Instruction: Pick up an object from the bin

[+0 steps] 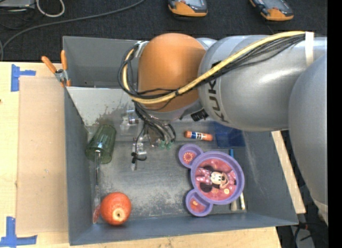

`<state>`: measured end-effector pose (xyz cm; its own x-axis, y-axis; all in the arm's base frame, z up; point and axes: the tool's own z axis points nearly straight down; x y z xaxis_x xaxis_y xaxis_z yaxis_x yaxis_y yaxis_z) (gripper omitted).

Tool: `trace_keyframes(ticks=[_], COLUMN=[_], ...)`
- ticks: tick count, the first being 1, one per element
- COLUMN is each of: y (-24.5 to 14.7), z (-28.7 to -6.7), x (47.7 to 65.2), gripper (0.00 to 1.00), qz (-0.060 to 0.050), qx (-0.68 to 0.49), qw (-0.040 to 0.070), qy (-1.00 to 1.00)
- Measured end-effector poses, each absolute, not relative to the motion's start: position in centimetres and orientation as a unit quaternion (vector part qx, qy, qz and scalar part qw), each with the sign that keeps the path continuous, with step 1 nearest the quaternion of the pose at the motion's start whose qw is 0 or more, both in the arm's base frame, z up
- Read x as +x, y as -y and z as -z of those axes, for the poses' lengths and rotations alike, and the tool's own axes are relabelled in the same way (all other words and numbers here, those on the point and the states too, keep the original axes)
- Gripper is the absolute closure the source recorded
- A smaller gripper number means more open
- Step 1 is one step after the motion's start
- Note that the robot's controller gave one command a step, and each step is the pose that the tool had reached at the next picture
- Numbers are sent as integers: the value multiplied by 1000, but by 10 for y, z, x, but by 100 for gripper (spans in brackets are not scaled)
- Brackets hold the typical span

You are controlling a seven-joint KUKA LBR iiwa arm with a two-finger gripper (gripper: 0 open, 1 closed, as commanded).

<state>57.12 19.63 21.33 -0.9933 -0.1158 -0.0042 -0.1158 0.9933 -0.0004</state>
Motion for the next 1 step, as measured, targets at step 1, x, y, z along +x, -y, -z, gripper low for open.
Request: trace_keyframes(ticks=[1], y=[-182], z=[-220], x=[590], gripper=[0], qz=[-1], qx=[-64], qw=[1], qy=[-998])
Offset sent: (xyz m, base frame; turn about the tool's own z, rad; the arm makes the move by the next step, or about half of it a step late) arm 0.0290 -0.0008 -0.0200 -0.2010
